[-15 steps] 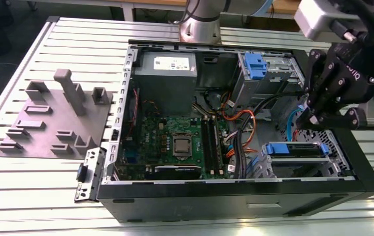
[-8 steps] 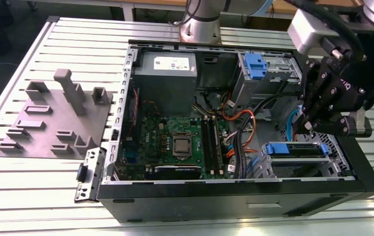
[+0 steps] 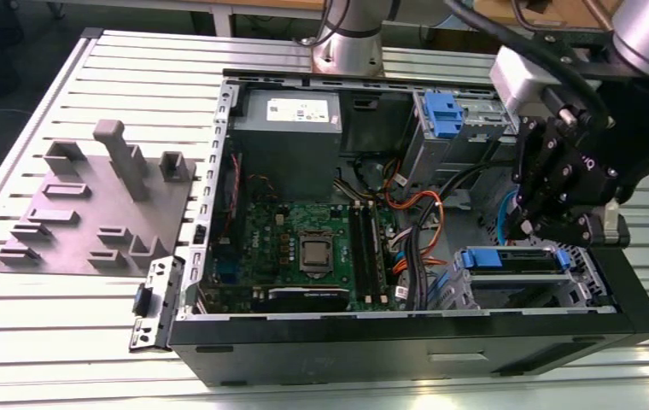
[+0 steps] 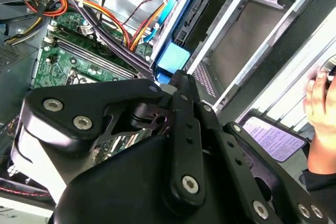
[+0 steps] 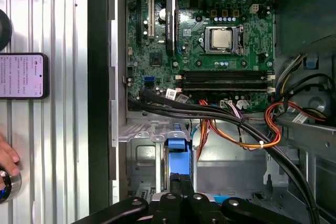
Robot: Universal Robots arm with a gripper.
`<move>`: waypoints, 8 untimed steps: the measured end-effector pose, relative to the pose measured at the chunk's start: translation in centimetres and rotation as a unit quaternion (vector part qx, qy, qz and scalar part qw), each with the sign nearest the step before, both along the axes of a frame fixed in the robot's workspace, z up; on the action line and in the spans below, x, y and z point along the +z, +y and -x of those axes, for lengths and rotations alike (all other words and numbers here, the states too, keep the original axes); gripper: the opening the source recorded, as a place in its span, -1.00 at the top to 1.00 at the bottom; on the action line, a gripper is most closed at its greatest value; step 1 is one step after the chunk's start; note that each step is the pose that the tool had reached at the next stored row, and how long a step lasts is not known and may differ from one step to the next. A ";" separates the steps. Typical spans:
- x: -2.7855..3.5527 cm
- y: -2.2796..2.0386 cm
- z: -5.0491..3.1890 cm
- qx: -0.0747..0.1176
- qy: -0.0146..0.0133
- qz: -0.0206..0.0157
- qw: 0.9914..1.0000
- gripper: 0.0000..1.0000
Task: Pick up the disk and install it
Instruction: 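Insert the disk into the insertion slot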
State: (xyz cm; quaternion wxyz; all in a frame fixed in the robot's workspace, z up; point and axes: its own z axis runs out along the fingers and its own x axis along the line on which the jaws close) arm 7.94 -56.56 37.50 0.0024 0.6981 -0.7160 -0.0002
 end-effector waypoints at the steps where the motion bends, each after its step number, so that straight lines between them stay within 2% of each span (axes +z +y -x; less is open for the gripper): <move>1: -0.18 0.00 0.00 0.000 0.000 0.000 1.000 0.79; 8: -0.49 0.00 0.00 0.000 0.000 0.000 1.000 0.79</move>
